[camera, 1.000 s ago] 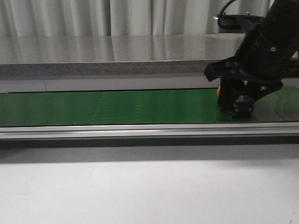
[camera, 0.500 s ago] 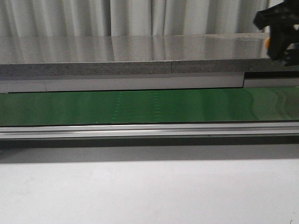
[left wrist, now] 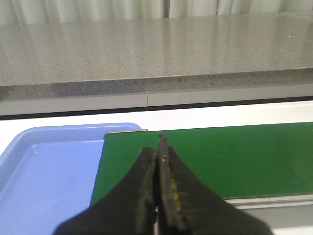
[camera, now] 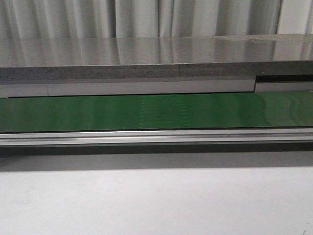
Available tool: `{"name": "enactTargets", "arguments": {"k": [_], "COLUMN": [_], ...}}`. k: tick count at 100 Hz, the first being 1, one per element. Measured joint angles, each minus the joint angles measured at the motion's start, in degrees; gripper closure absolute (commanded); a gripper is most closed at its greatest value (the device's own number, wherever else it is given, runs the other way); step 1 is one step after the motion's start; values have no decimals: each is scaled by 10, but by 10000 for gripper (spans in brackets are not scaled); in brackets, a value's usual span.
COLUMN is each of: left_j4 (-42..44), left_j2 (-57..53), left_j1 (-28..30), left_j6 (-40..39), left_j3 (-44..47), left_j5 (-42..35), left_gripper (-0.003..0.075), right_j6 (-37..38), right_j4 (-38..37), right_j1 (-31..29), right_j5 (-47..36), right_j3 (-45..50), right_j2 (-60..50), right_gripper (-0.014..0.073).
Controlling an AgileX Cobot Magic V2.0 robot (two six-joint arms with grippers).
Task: Move button from left to right
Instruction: 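Lift the button with the right gripper and carry it over the green tray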
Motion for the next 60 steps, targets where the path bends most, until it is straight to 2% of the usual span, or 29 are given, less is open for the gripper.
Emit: {"name": "enactTargets", "arguments": {"k": [21, 60], "left_j4": [0, 0], "left_j2": [0, 0], "left_j1": [0, 0], "left_j6": [0, 0], "left_j3": [0, 0], "left_j5": [0, 0], "left_gripper": [741, 741], "right_j6": [-7, -29], "right_j4": [-1, 40], "right_j1": [-31, -31], "right_j5": [-7, -21], "right_j3": [0, 0], "right_j2": [54, 117], "right_gripper": [429, 429]}}
